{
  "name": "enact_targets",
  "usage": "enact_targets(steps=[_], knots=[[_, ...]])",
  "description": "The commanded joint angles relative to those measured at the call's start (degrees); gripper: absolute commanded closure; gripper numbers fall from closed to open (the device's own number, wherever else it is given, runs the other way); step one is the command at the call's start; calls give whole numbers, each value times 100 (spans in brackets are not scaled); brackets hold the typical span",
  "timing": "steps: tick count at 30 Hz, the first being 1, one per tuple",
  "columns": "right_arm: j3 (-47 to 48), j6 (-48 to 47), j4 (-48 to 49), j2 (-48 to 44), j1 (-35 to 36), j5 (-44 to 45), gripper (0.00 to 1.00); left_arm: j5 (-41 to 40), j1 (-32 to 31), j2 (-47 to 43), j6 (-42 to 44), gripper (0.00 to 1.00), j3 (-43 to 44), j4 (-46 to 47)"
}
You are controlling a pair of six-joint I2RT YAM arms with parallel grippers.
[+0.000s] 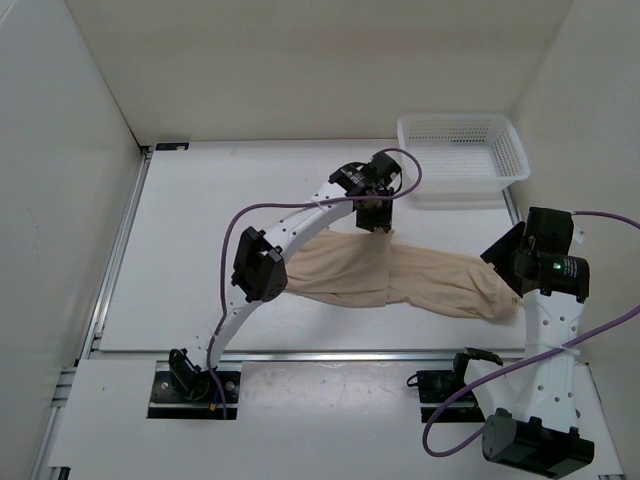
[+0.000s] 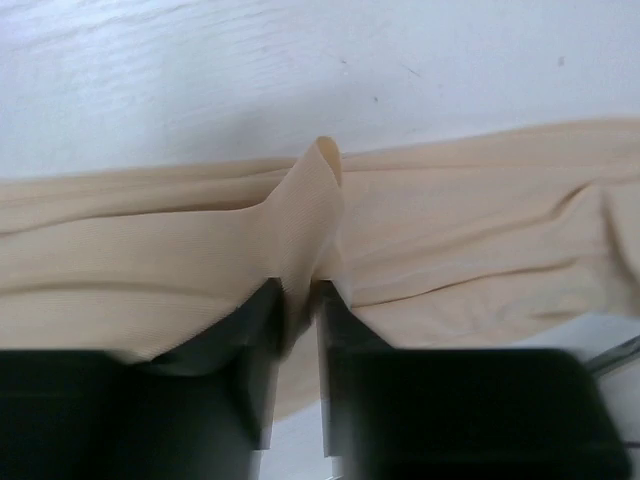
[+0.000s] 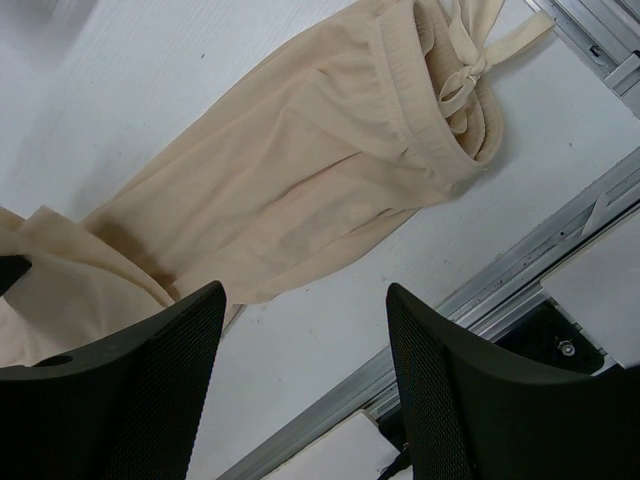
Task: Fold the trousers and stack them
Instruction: Fold the trousers
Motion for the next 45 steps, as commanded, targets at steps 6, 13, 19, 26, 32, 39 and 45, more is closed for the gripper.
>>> enact_targets(steps=[6, 13, 19, 26, 32, 39, 45], knots=[[171, -135, 42, -14, 28, 98, 29, 491, 199, 0, -28, 0, 225, 73], [171, -135, 42, -14, 28, 98, 29, -89, 1437, -2159, 147, 29, -2321, 11], [171, -135, 42, -14, 80, 45, 29, -292, 2440, -2892, 674, 8, -4291, 117], [171, -188, 42, 39, 81, 45, 29, 269, 2731, -2709, 788, 7, -5488, 634], [171, -188, 42, 39, 81, 45, 29, 709, 2626, -2145, 903, 24, -5611, 846], [171, -257, 42, 39, 81, -7, 28, 579, 2809, -2399, 781, 90, -5611, 846], [-154, -723, 297, 503, 255, -1096, 28, 34, 3564, -3217, 534, 90, -5586, 846]])
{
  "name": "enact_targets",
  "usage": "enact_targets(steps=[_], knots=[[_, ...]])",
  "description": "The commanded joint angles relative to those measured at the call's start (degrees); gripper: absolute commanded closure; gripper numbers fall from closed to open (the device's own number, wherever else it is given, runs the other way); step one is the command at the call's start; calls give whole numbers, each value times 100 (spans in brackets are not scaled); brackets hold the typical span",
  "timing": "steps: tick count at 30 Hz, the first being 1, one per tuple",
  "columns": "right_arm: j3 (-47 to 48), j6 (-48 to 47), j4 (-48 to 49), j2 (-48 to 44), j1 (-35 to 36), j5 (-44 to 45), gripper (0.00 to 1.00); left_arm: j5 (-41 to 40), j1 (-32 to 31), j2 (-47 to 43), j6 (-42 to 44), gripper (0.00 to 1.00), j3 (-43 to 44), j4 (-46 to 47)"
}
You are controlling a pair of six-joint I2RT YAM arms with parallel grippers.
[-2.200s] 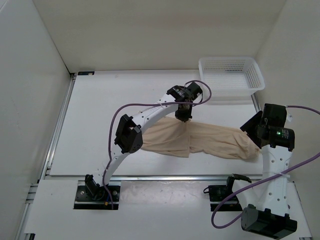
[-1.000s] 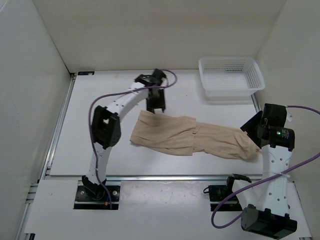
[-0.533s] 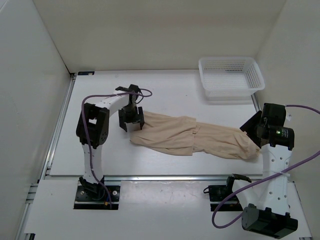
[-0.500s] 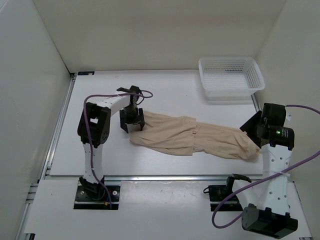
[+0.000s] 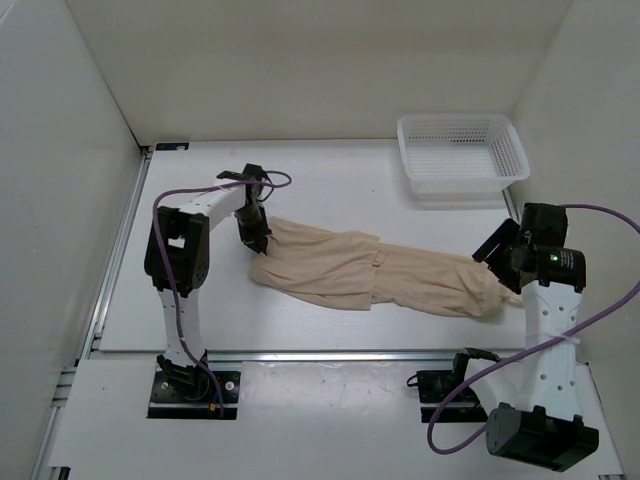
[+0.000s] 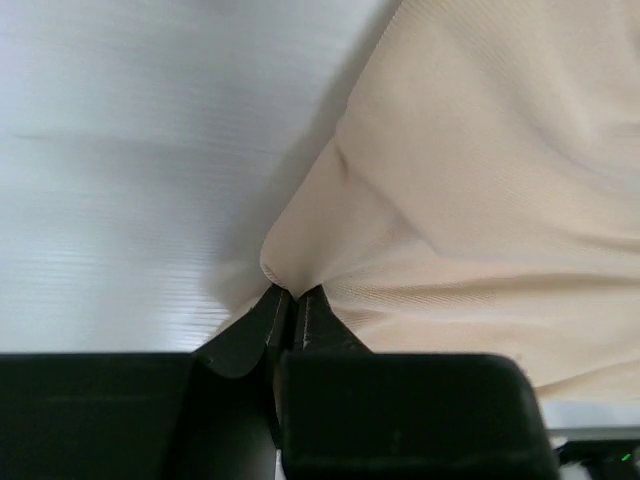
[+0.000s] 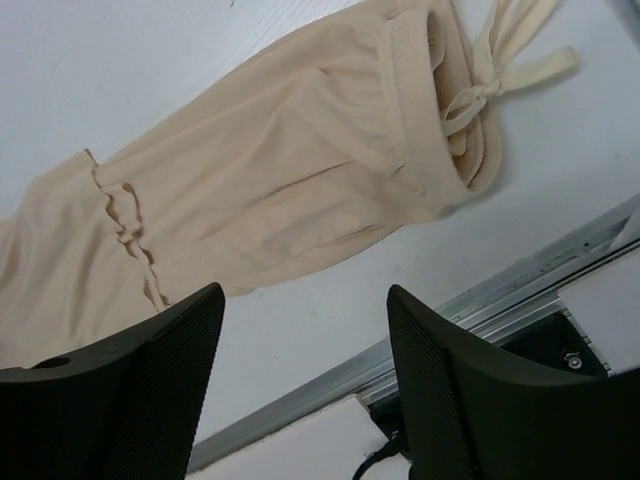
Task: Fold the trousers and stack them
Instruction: Fold the trousers
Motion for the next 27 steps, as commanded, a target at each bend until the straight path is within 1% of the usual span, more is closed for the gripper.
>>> enact_targets(steps=[1, 3, 4, 7, 10, 12, 14, 16, 22, 25, 26, 27], knots=[[-139, -365, 243, 329, 254, -656, 29, -596, 547, -865, -120, 90, 139, 95], [-191, -365, 295, 383, 491, -578, 30, -728, 740, -945, -120, 90, 209, 41], [-191, -365, 295, 444, 544, -577, 30, -833, 950, -945, -120, 90, 288, -46], [-253, -418, 366, 593, 545, -691, 32, -887, 1347, -1121, -120, 90, 490, -265], [-384, -559, 498, 935, 545, -1147, 32, -1132, 1619, -1262, -67, 90, 884, -512], [-534, -611, 664, 1208, 545, -1385, 30, -1211, 1690, -1394, 3, 90, 1132, -758], [-639, -551, 813, 1332, 597, -1727, 29, -1291, 1690, -1446, 56, 90, 1562, -934], [-753, -471, 1033, 1481, 658, -1808, 29, -1343, 1603, -1446, 56, 90, 1991, -1171], [-868, -172, 1412, 2052, 1063, -1746, 29, -1142, 1077, -1446, 56, 90, 2495, -1356], [-930, -172, 1561, 2053, 1317, -1965, 29, -1203, 760, -1446, 4, 90, 2557, -1356], [-930, -172, 1631, 2053, 1457, -1966, 32, -1203, 707, -1446, 4, 90, 2557, -1409], [-747, -172, 1631, 1992, 1850, -1853, 41, -1203, 706, -1498, 4, 90, 2609, -1409]])
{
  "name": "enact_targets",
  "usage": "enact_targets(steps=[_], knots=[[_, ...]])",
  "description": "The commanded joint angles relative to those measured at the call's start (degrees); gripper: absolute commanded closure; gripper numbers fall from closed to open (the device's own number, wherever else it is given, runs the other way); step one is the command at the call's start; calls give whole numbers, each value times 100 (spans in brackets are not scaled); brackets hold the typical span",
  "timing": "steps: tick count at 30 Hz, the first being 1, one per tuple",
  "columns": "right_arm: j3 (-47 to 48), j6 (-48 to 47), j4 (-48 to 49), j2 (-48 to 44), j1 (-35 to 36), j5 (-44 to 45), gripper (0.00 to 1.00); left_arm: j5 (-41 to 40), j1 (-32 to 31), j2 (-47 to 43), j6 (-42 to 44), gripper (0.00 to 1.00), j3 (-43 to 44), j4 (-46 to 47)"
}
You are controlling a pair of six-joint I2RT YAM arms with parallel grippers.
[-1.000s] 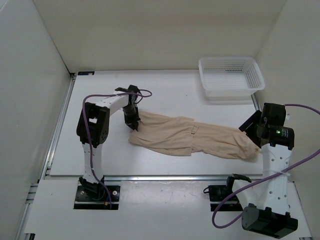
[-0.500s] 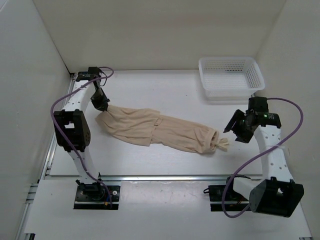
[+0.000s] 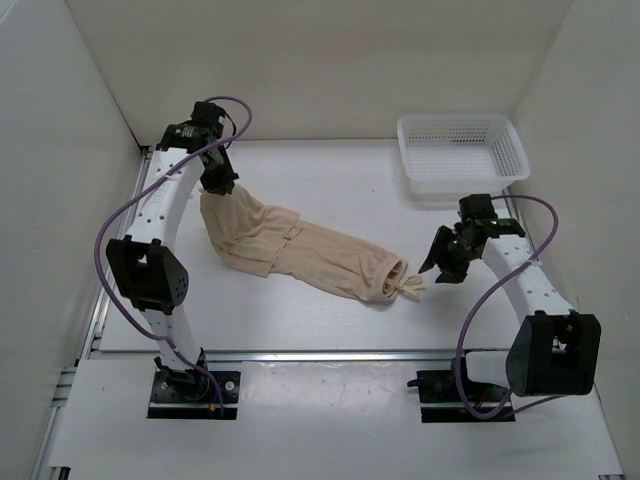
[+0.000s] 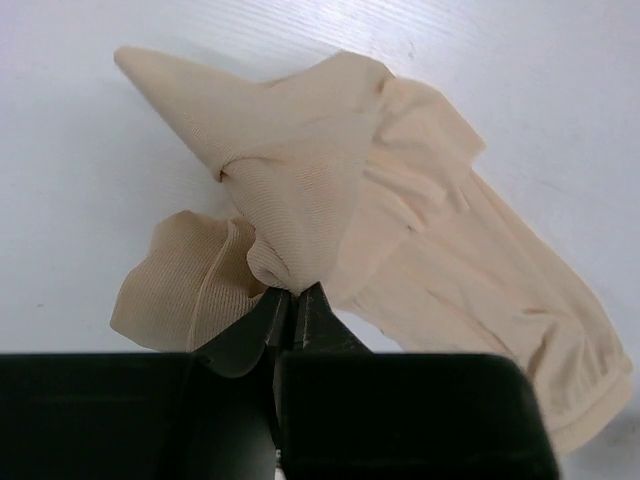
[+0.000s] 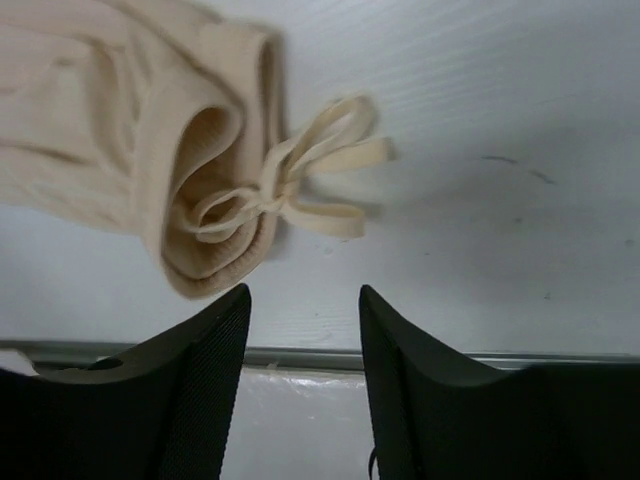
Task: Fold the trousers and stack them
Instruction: Fold the trousers
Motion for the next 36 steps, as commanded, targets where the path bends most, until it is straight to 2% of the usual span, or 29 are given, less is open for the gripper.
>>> enact_targets(steps=[1, 2, 3, 5, 7, 11, 18, 23, 25, 28, 32, 33, 36], knots=[[271, 14, 272, -94, 745, -60, 50, -29, -218, -317, -60, 90, 203, -161], [376, 14, 272, -94, 1235, 46, 60, -29, -271, -317, -60, 90, 203, -161], [621, 66, 272, 80, 1474, 143, 79, -29, -272, -317, -60, 90, 203, -161], [868, 154, 272, 353, 1879, 405, 91, -82, -324, -317, -60, 90, 203, -161], [1219, 295, 324, 888, 2319, 530, 99, -82, -324, -317, -112, 90, 203, -214], [1414, 452, 474, 1942, 2619, 705, 100, -82, -324, -369, -113, 90, 203, -214], [606, 1314, 588, 2287, 2619, 1733, 100, 23, -377, -369, -113, 90, 308, -266], [728, 1648, 580, 2980, 2733, 2138, 100, 163, -377, -475, -113, 90, 423, -328], [834, 1718, 492, 2982, 2786, 2244, 100, 225, -447, -536, -113, 90, 536, -328], [1071, 1833, 167, 2361, 2918, 2524, 100, 296, -753, -536, -165, 90, 703, -380], [1545, 1833, -351, 1490, 2980, 2684, 75, 296, -1115, -406, -280, 90, 941, -381], [1746, 1781, -570, 1331, 2980, 2831, 63, 296, -1185, -404, -332, 90, 993, -381], [2081, 1719, -983, 812, 2823, 2947, 52, 296, -1501, -142, -464, 90, 1283, -433]])
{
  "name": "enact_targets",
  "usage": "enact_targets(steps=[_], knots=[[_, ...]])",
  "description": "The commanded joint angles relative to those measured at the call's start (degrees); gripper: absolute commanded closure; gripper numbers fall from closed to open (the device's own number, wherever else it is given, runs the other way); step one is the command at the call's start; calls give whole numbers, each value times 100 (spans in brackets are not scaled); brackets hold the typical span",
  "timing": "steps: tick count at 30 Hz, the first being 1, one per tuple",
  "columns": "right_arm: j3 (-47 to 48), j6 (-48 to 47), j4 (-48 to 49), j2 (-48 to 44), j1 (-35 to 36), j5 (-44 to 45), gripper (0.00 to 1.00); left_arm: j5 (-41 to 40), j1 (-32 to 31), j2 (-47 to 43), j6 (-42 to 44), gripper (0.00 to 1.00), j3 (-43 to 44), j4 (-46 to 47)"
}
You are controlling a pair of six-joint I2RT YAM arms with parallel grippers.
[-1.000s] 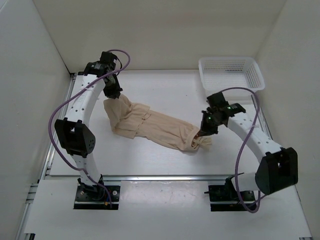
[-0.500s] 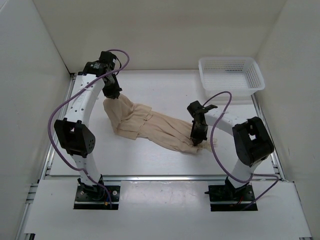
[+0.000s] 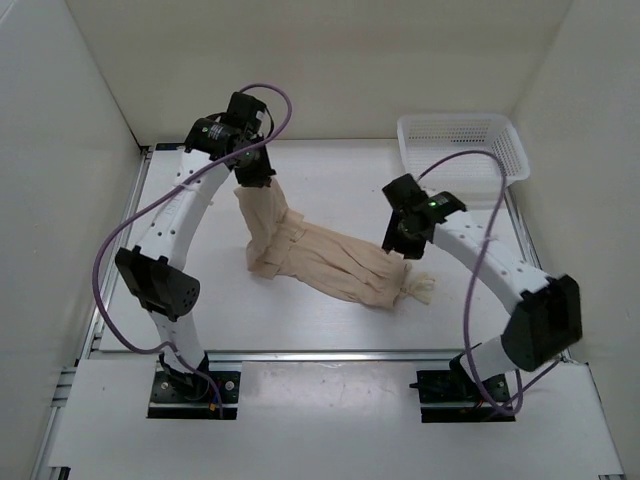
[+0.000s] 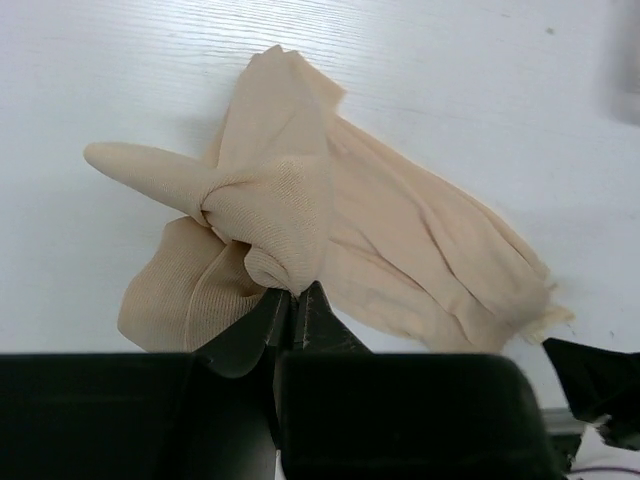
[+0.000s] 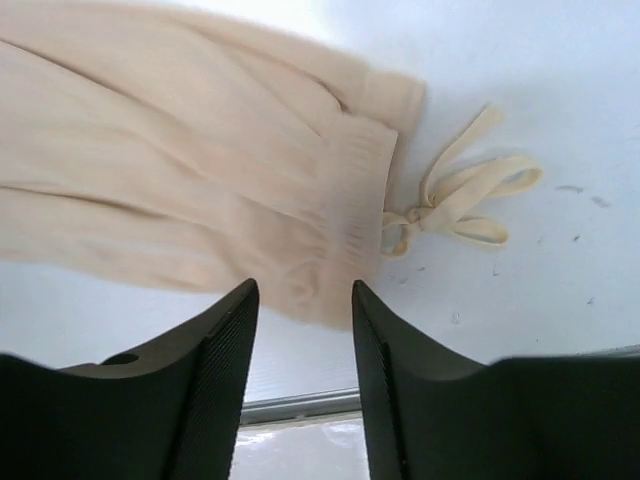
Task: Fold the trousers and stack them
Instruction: Fold the trousers
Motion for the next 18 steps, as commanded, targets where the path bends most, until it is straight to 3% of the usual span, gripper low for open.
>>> enact_targets(steps=[1, 12, 13, 14, 15, 18], knots=[[498, -12, -733, -779, -181, 525, 50, 110, -313, -6, -191, 90, 484, -25], [288, -733, -1174, -2256, -2017, 456, 45, 293, -2536, 1145, -876, 90, 1933, -148], [200, -733, -1174, -2319, -2141, 403, 44, 442, -2685, 1503, -877, 87, 2022, -148], [147, -872, -1174, -2371, -2359, 403, 44, 844, -2965, 1681, -929, 76, 2170, -96], [94, -874, -1174, -2450, -2457, 351, 44, 1074, -3090, 1857, -929, 51, 2233, -43], [-170, -1006, -1121, -2617, -2730, 297, 44, 1436, -3328, 2192, -929, 43, 2286, -42]])
